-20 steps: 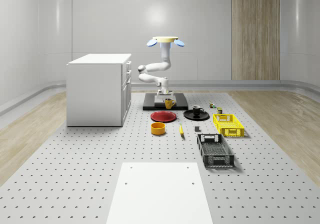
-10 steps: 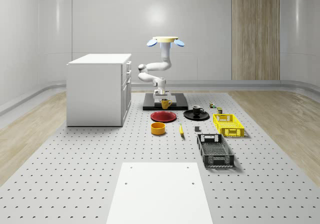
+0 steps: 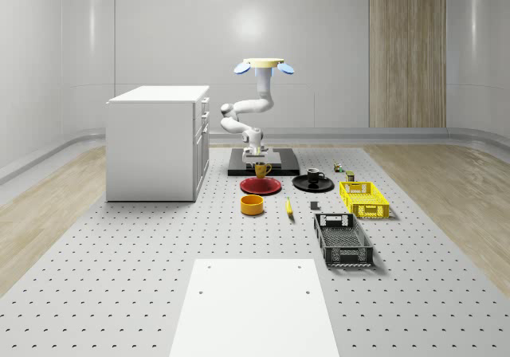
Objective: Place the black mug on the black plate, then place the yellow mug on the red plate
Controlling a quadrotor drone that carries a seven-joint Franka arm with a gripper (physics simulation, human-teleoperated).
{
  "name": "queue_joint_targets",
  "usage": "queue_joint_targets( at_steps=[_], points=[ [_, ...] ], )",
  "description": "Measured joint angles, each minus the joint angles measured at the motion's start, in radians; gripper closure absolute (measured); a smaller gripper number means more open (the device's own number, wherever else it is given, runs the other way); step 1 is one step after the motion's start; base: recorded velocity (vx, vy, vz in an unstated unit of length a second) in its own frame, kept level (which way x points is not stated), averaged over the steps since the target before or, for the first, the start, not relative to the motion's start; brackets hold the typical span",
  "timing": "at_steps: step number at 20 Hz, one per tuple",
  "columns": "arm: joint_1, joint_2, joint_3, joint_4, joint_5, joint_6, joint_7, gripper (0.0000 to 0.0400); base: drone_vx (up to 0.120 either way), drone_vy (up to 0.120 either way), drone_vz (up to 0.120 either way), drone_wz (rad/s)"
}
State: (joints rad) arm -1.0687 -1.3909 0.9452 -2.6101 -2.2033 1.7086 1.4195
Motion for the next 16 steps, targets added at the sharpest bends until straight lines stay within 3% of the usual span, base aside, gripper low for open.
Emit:
queue_joint_targets(
  at_steps=[11, 12, 14, 16],
  points=[
    [-0.023, 0.028, -0.074, 0.075, -0.069, 0.052, -0.004, 0.029, 0.0, 0.0, 0.0, 0.0],
    [-0.025, 0.032, -0.081, 0.082, -0.076, 0.057, -0.004, 0.0267, 0.0, 0.0, 0.0, 0.0],
    [-0.028, 0.038, -0.091, 0.094, -0.086, 0.064, -0.006, 0.0162, 0.0, 0.0, 0.0, 0.0],
    [-0.027, 0.04, -0.093, 0.096, -0.088, 0.064, -0.007, 0.0098, 0.0, 0.0, 0.0, 0.0]
  ],
)
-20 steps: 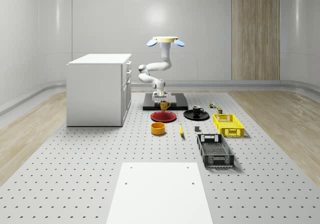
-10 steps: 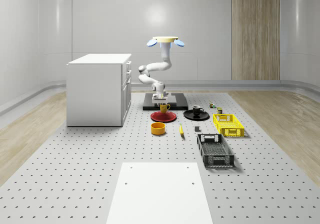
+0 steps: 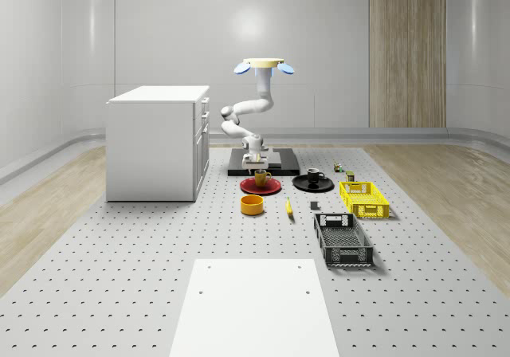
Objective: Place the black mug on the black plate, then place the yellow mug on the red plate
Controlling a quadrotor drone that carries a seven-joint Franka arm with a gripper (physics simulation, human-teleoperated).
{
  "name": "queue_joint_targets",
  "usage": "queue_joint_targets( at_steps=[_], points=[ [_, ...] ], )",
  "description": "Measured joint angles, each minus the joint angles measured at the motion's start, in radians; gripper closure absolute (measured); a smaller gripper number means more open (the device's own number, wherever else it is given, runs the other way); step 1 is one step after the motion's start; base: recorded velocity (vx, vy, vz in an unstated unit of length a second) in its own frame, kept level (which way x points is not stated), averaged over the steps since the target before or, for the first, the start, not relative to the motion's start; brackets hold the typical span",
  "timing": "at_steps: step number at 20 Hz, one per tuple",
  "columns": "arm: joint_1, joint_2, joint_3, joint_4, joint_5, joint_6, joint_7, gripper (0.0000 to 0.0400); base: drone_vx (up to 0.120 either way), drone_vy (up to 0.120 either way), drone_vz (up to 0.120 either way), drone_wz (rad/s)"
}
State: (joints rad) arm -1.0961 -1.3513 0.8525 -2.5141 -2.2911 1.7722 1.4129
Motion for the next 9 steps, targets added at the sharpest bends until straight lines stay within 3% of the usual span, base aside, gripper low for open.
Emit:
queue_joint_targets(
  at_steps=[4, 9],
  points=[
    [0.009, -0.006, 0.017, -0.021, 0.015, -0.016, 0.0, 0.0036, 0.0, 0.0, 0.0, 0.0],
    [0.024, -0.018, 0.05, -0.057, 0.045, -0.042, 0.001, 0.0011, 0.0, 0.0, 0.0, 0.0]
  ],
)
